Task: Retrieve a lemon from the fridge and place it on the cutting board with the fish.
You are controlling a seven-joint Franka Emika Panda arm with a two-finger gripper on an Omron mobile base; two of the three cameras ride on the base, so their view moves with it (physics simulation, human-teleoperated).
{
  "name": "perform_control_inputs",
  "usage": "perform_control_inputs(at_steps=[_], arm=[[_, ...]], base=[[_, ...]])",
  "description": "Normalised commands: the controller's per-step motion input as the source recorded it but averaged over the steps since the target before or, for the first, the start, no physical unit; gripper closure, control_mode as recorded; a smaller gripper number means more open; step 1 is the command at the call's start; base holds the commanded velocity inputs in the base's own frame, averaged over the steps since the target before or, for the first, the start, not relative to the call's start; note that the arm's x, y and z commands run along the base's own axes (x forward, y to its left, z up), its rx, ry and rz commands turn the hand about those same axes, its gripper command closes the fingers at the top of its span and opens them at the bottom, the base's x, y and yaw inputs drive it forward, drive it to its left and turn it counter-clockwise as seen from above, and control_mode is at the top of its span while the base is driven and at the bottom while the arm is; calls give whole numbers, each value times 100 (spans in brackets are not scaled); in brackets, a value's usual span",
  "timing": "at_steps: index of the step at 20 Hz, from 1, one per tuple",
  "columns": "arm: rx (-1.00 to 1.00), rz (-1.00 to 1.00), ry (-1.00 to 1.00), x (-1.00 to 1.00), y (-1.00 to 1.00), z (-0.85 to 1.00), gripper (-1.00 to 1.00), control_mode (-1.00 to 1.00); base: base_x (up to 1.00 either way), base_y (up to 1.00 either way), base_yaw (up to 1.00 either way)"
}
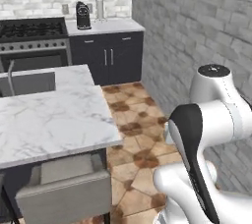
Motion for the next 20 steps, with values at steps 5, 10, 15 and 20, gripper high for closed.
perform_control_inputs(at_steps=[5, 10, 15, 20], arm=[[0, 0, 0, 0, 0, 0, 100, 100], [0, 0, 0, 0, 0, 0, 100, 100], [0, 0, 0, 0, 0, 0, 100, 100], [0, 0, 0, 0, 0, 0, 100, 100]], base=[[34, -93, -7], [100, -73, -18], [100, -19, -17], [99, 25, -4]])
